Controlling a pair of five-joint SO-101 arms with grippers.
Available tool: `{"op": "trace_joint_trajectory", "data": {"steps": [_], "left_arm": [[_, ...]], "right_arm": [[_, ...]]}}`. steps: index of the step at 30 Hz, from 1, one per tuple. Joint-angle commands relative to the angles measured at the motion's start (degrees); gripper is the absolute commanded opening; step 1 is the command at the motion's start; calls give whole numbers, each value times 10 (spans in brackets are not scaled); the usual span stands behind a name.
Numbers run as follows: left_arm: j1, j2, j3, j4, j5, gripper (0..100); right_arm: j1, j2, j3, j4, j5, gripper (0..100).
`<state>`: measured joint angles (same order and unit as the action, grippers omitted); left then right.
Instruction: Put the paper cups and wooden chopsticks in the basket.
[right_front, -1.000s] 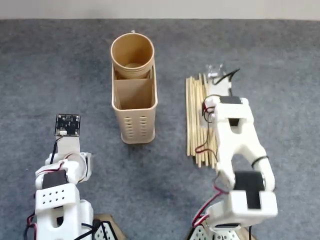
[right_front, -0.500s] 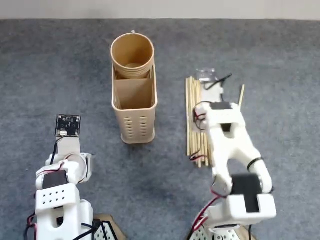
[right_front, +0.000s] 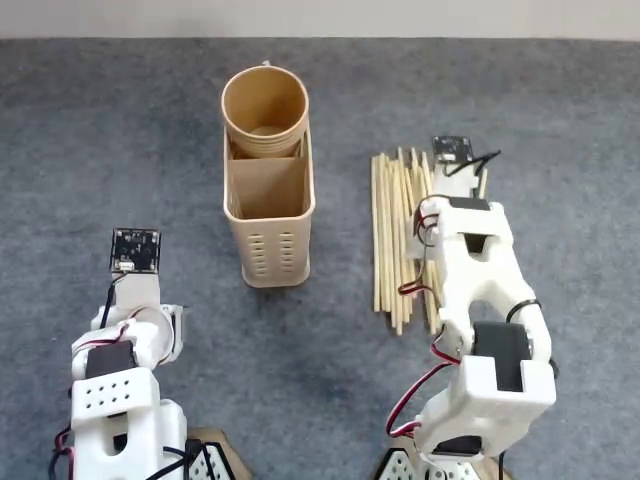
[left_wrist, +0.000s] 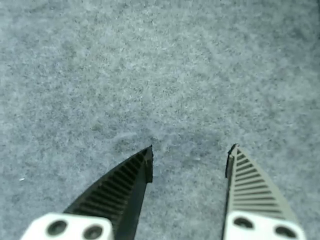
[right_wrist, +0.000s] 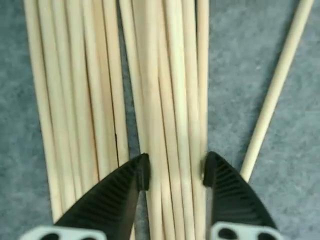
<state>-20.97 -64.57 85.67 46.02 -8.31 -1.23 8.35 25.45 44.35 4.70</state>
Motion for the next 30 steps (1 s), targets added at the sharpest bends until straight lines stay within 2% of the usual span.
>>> {"op": "trace_joint_trajectory", "data": {"steps": [1,14,18,26,30], "left_arm": [[7,-7,-3,-9,6,256],[7,-7,-2,-9,6,256],[7,-7,-2,-9,6,256],[7,-7,-2,-9,6,256],[7,-7,-2,-9,6,256]], "right_arm": [[11,-24,-18,-4,-5,70],[10,-62,-15,-4,-6,61],[10,-62,-17,-4,-6,2],[10,-64,-33,-2,-6,5],[9,-64,-104,73,29,5]]}}
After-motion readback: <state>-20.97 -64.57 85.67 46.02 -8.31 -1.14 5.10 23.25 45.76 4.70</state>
